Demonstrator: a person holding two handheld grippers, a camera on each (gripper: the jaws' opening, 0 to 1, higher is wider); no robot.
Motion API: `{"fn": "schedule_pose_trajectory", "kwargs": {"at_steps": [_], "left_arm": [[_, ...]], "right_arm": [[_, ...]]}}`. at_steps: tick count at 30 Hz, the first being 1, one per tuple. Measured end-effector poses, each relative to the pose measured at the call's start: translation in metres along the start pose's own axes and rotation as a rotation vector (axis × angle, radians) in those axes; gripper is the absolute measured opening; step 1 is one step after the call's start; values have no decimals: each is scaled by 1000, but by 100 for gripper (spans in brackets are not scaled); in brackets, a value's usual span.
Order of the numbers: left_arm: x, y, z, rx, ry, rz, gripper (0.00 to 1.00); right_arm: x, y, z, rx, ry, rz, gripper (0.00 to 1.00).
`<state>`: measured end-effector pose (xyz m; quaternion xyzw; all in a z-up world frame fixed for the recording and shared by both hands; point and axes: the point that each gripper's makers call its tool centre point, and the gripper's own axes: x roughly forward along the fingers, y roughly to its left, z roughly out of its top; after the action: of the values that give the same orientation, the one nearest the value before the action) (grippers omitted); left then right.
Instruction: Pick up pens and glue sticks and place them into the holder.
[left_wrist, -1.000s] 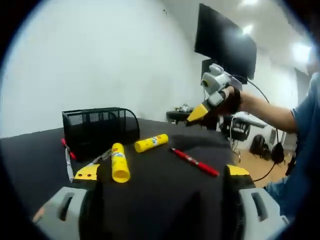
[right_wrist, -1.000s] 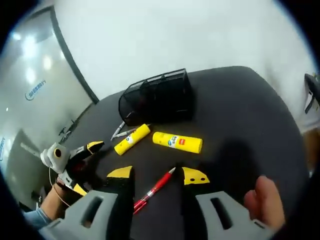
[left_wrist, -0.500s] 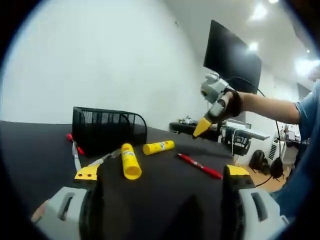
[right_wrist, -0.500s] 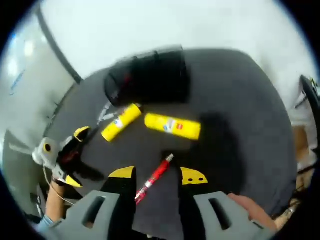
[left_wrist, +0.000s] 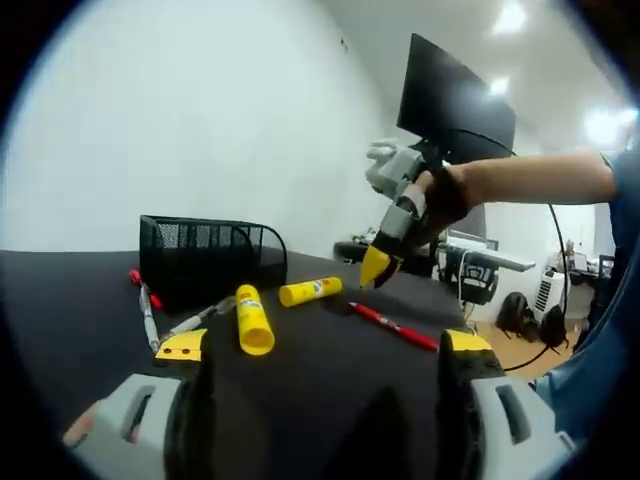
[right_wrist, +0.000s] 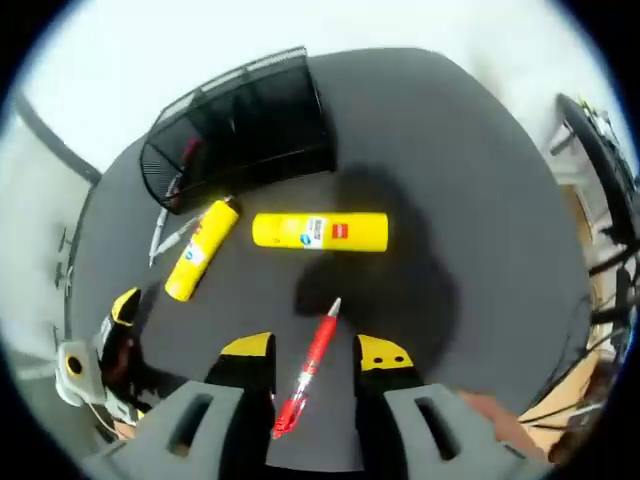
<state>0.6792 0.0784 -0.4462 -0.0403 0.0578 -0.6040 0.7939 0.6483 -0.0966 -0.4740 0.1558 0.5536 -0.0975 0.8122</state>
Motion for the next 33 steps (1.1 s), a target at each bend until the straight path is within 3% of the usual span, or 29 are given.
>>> {"fn": "schedule_pose_trajectory", "kwargs": {"at_steps": [3, 4, 5, 9, 11, 33], "left_arm": [[-1, 2, 3, -10, -18, -1, 89], [-1, 1, 4, -10, -21, -2, 89], [-1, 0, 4, -10, -22, -4, 89], [-1, -2, 3, -7, -19, -7, 88], [-1, -3, 2, -4, -14, -8, 87], [-2, -5, 2, 4, -12, -12, 84]], "right_arm": [[7, -5, -5, 10, 28, -22, 25], [13, -3, 15, 19, 38, -24, 25], [17, -3, 23, 29, 40, -23, 24], [22, -6, 31, 33, 47, -30, 23], [30, -4, 52, 62, 56, -10, 22], [43, -10, 86, 49, 58, -61, 18]]}}
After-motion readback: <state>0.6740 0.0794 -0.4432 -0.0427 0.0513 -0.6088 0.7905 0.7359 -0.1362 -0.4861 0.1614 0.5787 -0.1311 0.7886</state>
